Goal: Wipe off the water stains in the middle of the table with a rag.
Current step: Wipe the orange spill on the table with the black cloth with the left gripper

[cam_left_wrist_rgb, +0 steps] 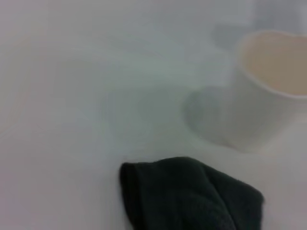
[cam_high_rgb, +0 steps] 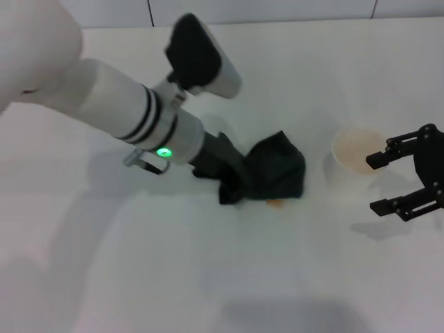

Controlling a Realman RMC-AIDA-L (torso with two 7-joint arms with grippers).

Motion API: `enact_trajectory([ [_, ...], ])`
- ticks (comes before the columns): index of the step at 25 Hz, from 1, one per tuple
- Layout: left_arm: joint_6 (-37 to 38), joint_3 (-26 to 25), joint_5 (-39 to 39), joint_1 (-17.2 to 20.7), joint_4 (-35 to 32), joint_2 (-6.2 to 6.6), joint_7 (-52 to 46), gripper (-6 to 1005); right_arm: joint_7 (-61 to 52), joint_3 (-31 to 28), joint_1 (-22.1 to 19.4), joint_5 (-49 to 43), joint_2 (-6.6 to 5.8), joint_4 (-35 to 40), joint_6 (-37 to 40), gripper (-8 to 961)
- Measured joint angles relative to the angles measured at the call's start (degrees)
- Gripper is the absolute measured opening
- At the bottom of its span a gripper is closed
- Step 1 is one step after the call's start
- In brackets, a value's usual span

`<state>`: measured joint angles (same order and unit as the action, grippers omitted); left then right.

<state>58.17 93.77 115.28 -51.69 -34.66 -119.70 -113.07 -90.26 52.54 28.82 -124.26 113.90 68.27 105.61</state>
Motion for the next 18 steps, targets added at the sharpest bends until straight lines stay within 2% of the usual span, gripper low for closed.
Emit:
enact_trajectory([
  [4,2.7,5.3,-2.3,-0.2,-2.4,0.00,0.1,62,0.0,-0.2,-0.1,0.3,-0.01,0.0,0.1,763],
  [8,6.4,9.6,-2.6,1.6,-7.8,-0.01,0.3,62,0.0,-0.5,-0.2,0.6,-0.01,0.1,0.1,763],
  [14,6.1,9.3,-2.2,2.0,-7.8,0.10,0.4,62,0.0,-0.5,-0.1,0.7,-0.01,0.1,-0.2,764],
  [18,4.1,4.0,0.0,2.0,-4.8,0.31,0.2,61,0.0,-0.5,0.1,0.7,0.21,0.1,-0.5,764],
])
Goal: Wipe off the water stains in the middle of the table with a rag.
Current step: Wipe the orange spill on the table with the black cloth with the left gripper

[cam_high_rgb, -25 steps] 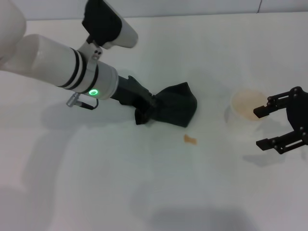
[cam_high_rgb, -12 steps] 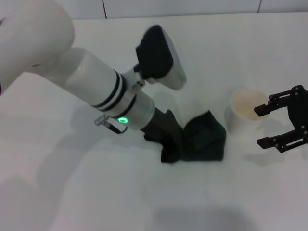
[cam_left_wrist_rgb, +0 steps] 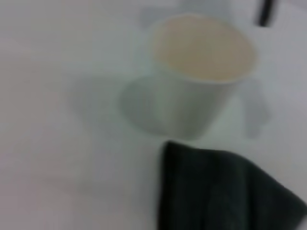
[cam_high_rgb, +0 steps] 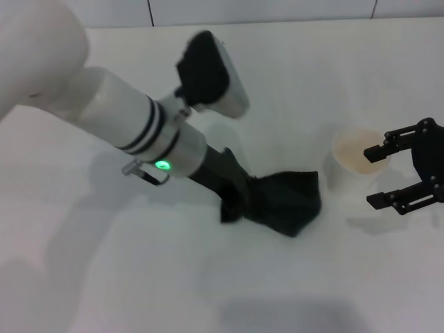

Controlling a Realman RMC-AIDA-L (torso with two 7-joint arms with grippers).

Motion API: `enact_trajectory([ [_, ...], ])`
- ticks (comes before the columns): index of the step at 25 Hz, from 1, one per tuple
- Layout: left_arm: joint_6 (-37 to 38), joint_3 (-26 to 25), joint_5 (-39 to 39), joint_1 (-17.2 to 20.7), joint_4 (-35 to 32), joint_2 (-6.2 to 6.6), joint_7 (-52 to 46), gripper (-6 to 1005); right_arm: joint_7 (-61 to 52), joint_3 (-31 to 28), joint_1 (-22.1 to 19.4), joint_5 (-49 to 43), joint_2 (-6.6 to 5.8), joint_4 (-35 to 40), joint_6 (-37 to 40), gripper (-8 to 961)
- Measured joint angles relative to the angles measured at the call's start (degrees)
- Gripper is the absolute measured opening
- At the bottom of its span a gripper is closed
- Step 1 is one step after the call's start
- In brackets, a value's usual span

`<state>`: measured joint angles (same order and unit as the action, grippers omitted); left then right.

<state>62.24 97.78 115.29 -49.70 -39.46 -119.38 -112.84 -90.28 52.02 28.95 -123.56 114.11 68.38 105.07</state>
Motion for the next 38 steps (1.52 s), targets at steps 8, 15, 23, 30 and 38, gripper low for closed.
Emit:
enact_trajectory([
  [8,-2.1,-20.4,10.0,0.1,2.6,0.19,-2.0,61,0.0,0.1,0.6,0.0,0.38,0.1,-0.4,763],
  [15,-1.3,-21.0,11.1,0.1,2.6,-0.03,-0.3,60,0.0,0.4,1.5,0.0,0.49,-0.1,-0.4,763],
  [23,2.3,-5.1,3.5,-0.5,1.6,-0.14,2.1,60,-0.1,0.1,1.4,-0.2,0.47,0.0,-0.5,764],
  [30,6.3,-0.2,2.7,3.2,-7.3,-0.29,2.0,59,-0.4,0.0,0.9,-0.2,0.37,0.1,-1.1,764],
  [38,5.5,-5.9,7.8,6.6,-9.9,-0.08,0.1,58,-0.4,0.0,0.3,-0.1,0.54,0.4,-1.0,763],
])
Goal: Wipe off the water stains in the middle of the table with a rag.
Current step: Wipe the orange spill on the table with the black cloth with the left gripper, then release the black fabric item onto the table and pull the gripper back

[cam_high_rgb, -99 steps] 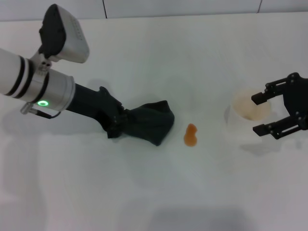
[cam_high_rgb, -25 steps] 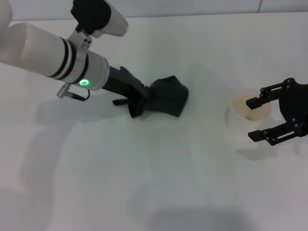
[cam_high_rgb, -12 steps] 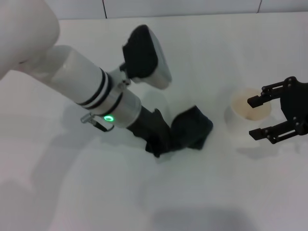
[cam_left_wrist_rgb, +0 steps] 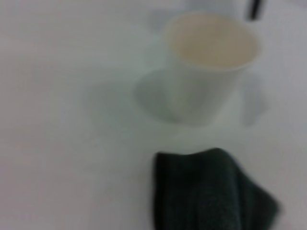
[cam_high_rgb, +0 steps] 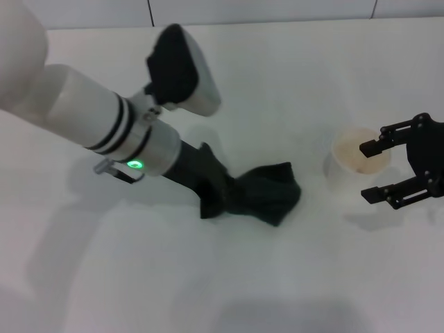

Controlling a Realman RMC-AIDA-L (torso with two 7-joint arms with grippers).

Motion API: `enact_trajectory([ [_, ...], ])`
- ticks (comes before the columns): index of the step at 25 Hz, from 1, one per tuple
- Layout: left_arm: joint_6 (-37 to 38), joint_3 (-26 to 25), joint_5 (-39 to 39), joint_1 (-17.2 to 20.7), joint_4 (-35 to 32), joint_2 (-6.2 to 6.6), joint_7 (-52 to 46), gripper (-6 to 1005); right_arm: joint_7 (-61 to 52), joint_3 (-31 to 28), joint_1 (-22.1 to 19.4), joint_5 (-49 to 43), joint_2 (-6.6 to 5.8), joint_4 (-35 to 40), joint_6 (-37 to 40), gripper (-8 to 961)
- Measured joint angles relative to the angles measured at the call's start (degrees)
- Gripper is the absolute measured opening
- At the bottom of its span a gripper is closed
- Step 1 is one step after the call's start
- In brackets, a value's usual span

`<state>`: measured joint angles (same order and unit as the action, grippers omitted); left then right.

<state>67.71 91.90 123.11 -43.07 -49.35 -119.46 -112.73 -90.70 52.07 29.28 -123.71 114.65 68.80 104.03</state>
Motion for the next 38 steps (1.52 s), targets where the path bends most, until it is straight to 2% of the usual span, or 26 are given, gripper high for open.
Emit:
enact_trajectory([
  [8,-3.4,-10.6,3.1,2.2,0.1,0.12,-3.7,75,0.1,0.1,-0.2,0.1,0.04,0.0,0.3,764],
  [16,1.5,-10.4,2.3,3.9,-2.5,0.01,-3.3,97,0.2,0.0,-1.3,0.1,0.04,0.2,0.4,764],
  [22,3.3,-10.4,0.7,13.1,-15.0,0.03,-1.8,113,0.4,0.0,-1.4,0.1,0.03,0.2,0.2,763],
  [25,5.1,-10.5,0.0,15.5,-17.1,0.15,-1.3,121,0.4,0.0,-1.4,0.1,0.03,0.2,0.0,763],
  [31,11.4,-11.6,-1.4,17.6,-17.8,0.32,-0.2,138,0.2,-0.7,-1.1,0.9,0.03,0.2,-0.3,764],
  [38,13.5,-14.4,-1.5,18.2,-17.9,0.29,0.3,157,-0.1,-0.9,0.0,1.1,0.12,0.2,-0.4,764],
])
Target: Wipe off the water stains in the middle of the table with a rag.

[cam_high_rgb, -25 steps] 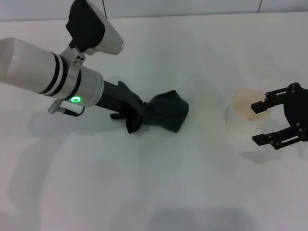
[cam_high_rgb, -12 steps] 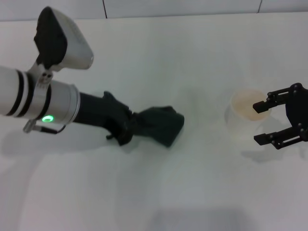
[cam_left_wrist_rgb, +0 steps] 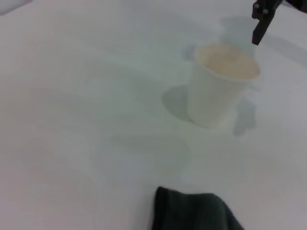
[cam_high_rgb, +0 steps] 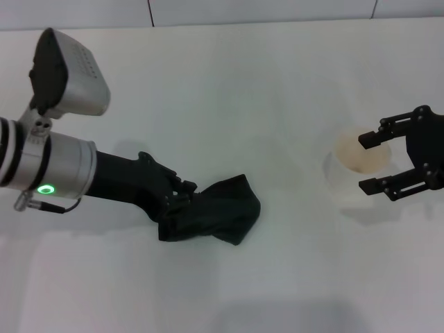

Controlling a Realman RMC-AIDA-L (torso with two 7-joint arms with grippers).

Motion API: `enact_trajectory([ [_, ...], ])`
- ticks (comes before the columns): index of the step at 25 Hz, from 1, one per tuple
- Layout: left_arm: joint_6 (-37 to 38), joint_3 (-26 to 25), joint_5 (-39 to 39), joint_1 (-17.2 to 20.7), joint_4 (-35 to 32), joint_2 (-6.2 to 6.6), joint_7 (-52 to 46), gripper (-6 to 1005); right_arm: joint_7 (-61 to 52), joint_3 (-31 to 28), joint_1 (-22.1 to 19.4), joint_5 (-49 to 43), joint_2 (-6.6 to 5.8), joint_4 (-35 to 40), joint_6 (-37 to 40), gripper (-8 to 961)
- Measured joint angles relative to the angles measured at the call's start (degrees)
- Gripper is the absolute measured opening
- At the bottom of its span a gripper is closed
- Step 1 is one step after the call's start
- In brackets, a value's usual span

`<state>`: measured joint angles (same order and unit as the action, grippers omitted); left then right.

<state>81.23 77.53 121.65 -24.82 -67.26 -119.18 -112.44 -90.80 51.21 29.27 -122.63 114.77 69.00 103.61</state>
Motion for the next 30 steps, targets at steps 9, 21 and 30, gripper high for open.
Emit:
enact_trajectory([
  [9,0.8,-3.3,0.1,1.6,-0.4,0.07,1.1,210,-0.7,0.2,0.4,0.0,0.19,-0.1,-0.5,763],
  [21,5.7,-11.0,-9.0,7.5,-0.5,0.05,13.4,512,-1.4,0.0,0.3,0.0,-0.38,0.0,-0.1,764],
  [30,7.6,-14.2,-13.0,13.0,0.9,0.01,22.5,512,-1.7,-0.2,-1.4,-0.6,-1.33,0.1,-0.4,764],
])
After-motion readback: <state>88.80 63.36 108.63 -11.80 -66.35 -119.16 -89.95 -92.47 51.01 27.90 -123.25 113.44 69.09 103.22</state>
